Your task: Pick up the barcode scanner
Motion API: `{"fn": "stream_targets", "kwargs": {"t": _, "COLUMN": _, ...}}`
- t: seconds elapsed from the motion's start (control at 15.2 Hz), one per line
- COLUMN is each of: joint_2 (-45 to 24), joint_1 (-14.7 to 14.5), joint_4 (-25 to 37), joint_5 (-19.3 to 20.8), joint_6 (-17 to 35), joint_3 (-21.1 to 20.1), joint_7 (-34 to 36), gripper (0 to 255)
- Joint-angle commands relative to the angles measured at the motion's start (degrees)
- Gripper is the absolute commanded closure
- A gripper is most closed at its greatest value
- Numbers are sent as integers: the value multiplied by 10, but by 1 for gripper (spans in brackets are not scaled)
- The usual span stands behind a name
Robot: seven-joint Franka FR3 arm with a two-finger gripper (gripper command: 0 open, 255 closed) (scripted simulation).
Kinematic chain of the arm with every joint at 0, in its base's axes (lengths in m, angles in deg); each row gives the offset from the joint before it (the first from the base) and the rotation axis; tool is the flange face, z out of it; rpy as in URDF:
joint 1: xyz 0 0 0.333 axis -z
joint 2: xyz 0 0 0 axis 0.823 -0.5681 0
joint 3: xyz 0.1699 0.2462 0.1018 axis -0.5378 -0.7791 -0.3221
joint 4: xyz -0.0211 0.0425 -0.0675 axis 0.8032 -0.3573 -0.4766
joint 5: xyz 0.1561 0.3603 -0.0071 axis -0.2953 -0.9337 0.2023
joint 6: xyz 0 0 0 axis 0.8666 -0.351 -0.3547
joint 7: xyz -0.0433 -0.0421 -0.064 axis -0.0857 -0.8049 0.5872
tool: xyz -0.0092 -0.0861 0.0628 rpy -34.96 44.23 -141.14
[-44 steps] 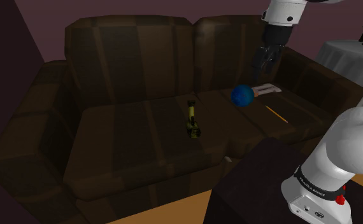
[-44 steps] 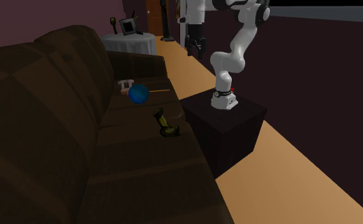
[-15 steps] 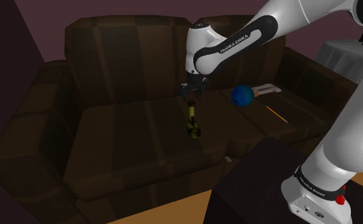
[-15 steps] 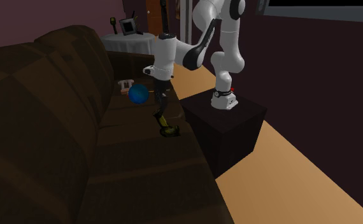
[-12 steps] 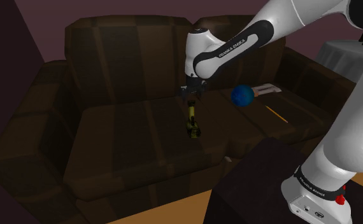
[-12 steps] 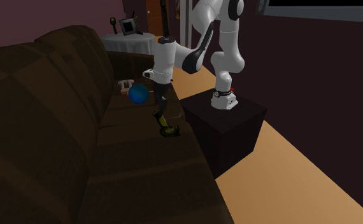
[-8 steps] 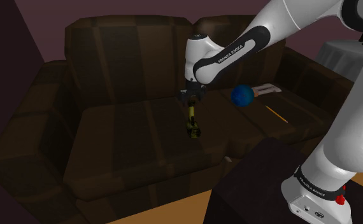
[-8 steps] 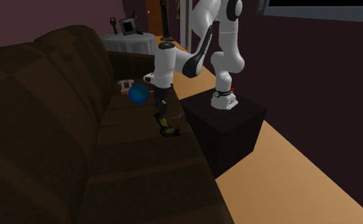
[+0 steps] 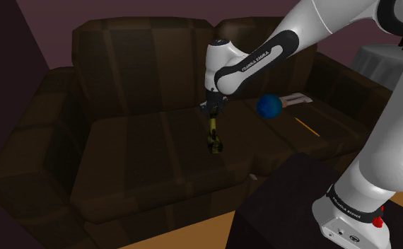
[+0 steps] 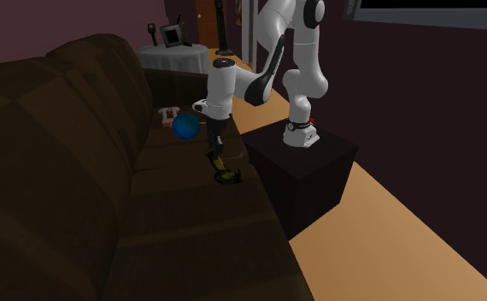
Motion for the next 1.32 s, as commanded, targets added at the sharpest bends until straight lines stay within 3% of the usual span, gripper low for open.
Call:
{"fn": "stream_targets", "kwargs": {"t": 0.0, "joint_2": 0, "joint_1": 0, "joint_4": -1, "joint_5": 0, "joint_6": 0, "joint_3": 0, "joint_7": 0, "gripper": 255}}
{"fn": "stream_targets", "kwargs": {"t": 1.25, "joint_2": 63, "joint_1": 2, "joint_4": 47, "joint_5": -39, "joint_6": -106, "joint_3": -6, "joint_7": -38, "gripper": 255}}
